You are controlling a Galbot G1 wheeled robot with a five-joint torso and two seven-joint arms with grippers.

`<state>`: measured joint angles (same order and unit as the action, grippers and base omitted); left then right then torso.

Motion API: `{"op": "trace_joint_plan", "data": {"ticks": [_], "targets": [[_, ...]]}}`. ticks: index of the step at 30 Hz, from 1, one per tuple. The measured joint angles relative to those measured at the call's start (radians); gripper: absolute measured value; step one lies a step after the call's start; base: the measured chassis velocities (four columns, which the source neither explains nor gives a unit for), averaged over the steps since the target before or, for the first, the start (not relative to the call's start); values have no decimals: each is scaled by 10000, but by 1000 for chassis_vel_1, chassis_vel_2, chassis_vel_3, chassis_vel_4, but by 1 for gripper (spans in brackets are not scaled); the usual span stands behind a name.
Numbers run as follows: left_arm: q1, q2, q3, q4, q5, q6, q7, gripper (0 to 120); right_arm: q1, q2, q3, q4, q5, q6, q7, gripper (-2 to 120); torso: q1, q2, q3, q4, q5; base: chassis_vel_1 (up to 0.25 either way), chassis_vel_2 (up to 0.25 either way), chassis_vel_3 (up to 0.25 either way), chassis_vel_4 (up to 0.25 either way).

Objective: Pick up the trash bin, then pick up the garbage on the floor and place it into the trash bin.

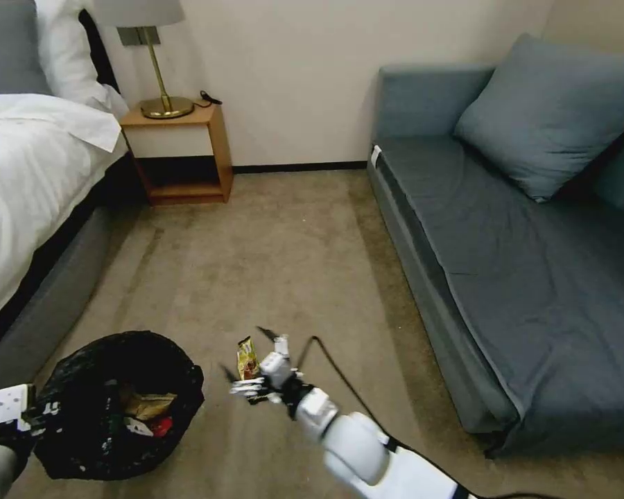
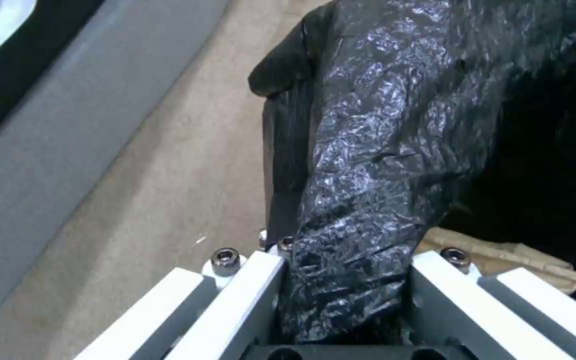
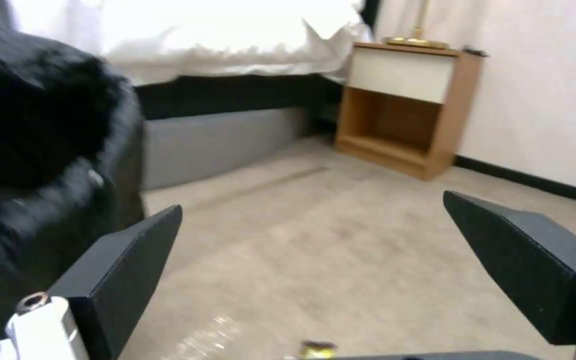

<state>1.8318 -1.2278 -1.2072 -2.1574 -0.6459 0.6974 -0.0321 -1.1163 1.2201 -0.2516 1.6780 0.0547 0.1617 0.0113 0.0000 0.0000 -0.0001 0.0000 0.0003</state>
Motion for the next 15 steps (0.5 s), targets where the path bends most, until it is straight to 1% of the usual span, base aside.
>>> {"op": "trace_joint_plan", "data": {"ticks": [3, 5, 6, 8, 15], "targets": [[8, -12, -78, 88, -33, -3, 21, 3, -336, -175, 247, 21, -41, 208, -87, 100, 0, 0, 0, -1, 0, 0, 0, 0, 0], [-32, 39, -256, 211, -172, -3, 22, 3, -713, -337, 514, 29, -70, 464, -258, 100, 0, 0, 0, 0, -2, 0, 0, 0, 0], [-32, 39, -256, 211, -172, -3, 22, 3, -713, -337, 514, 29, -70, 464, -258, 100, 0, 0, 0, 0, -2, 0, 0, 0, 0], [-64, 110, -401, 234, -306, 2, 22, 3, -885, -355, 600, 43, -71, 570, -337, 100, 0, 0, 0, -1, 0, 0, 0, 0, 0], [-104, 207, -519, 245, -407, 17, 23, 3, -942, -273, 585, 46, -114, 527, -345, 100, 0, 0, 0, 2, -1, -5, 2, 9, -7]]}}
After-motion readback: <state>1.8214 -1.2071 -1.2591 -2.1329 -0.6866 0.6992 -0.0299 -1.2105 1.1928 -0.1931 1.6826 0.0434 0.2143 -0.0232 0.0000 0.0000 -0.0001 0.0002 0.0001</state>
